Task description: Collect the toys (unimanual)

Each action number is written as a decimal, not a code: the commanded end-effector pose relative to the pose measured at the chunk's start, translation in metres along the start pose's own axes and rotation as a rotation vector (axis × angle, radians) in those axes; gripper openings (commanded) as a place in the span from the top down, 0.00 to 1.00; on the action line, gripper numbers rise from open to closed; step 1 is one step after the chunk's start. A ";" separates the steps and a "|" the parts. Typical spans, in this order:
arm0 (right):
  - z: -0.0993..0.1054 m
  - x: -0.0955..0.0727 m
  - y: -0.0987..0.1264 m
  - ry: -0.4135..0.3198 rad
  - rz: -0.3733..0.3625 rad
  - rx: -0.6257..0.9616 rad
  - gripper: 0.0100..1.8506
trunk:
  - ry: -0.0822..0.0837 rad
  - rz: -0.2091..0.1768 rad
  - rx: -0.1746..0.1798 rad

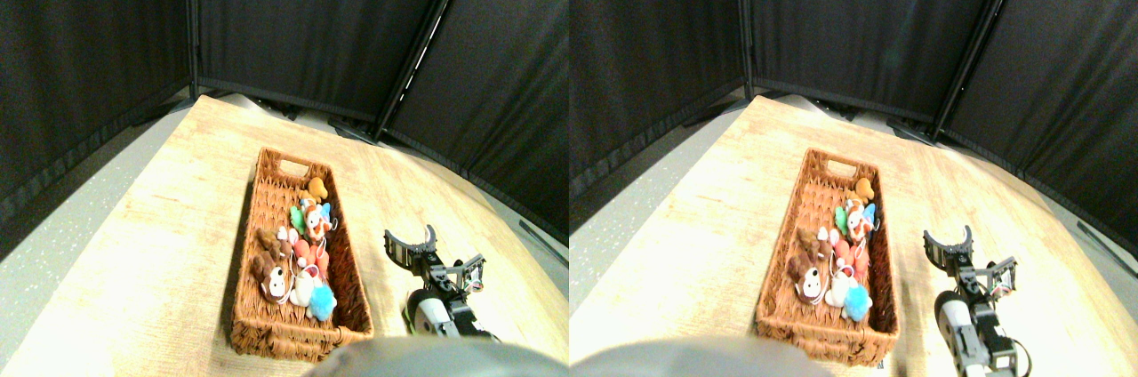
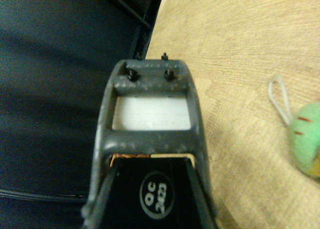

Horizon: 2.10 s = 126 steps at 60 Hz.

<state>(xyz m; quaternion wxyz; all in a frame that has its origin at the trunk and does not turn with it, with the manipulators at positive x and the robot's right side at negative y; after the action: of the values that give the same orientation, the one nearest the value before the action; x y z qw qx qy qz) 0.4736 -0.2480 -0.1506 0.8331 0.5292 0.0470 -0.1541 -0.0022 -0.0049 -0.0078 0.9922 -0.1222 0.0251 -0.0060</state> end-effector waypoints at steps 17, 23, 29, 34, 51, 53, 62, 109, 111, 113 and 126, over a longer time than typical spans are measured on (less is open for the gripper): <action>0.024 -0.031 -0.028 -0.036 0.035 0.072 0.53 | 0.033 -0.051 0.072; 0.024 -0.038 -0.035 -0.047 0.032 0.088 0.53 | 0.037 -0.059 0.076; 0.024 -0.045 -0.039 -0.049 0.005 0.097 0.52 | 0.039 -0.064 0.076; 0.024 -0.044 -0.039 -0.028 -0.013 0.091 0.51 | 0.041 -0.065 0.074; 0.019 -0.025 -0.059 -0.010 -0.109 0.159 0.53 | 0.044 -0.052 0.059; 0.019 -0.024 -0.061 -0.010 -0.112 0.164 0.54 | 0.044 -0.048 0.057; 0.020 -0.012 -0.081 -0.031 -0.181 0.215 0.58 | 0.044 -0.042 0.051; 0.027 -0.045 -0.098 -0.023 -0.260 0.289 0.57 | 0.051 -0.038 0.052; 0.025 -0.046 -0.101 -0.020 -0.262 0.293 0.59 | 0.051 -0.038 0.052; 0.024 -0.046 -0.103 -0.015 -0.265 0.298 0.60 | 0.053 -0.037 0.052; 0.019 -0.044 -0.118 -0.019 -0.270 0.339 0.60 | 0.050 -0.037 0.051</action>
<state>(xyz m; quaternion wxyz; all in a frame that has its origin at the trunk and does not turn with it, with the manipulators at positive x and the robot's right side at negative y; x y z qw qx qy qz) 0.3909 -0.3008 -0.2337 0.6960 0.6530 0.0968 -0.2824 -0.0021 -0.0052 -0.0070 0.9949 -0.0854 0.0439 -0.0292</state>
